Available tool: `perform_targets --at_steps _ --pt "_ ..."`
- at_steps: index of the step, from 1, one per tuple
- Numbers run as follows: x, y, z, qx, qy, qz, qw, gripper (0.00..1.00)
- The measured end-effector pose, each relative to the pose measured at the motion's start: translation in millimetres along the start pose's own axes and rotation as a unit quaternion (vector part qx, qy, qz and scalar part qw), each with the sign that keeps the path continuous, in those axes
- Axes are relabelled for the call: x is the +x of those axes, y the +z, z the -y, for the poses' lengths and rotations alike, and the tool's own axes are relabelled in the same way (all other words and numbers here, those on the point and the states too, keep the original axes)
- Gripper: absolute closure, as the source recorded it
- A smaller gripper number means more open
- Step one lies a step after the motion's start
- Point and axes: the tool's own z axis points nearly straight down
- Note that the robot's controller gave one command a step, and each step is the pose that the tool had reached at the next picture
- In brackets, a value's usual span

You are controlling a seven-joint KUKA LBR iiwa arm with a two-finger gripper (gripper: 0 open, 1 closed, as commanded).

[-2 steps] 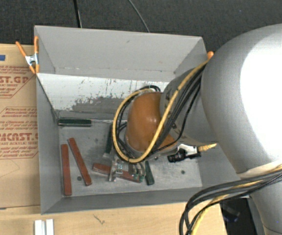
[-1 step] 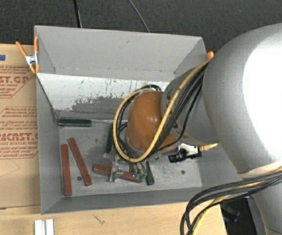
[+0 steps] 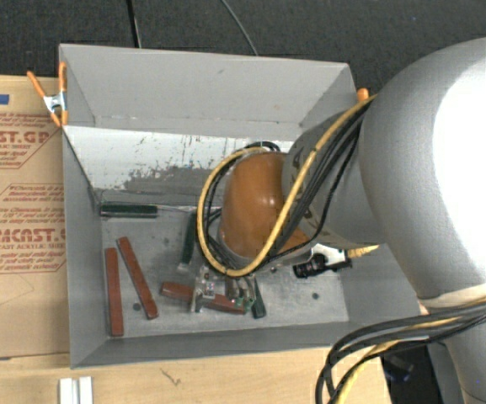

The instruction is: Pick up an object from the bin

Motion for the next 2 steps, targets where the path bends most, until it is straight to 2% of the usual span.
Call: perform_targets --at_steps 1,2 --pt "-1.0 -8.6 -0.7 -0.001 0.0 0.0009 1.0 1.0" --pt "0.7 -18.9 0.1 0.001 0.0 -0.0026 1.0 1.0"
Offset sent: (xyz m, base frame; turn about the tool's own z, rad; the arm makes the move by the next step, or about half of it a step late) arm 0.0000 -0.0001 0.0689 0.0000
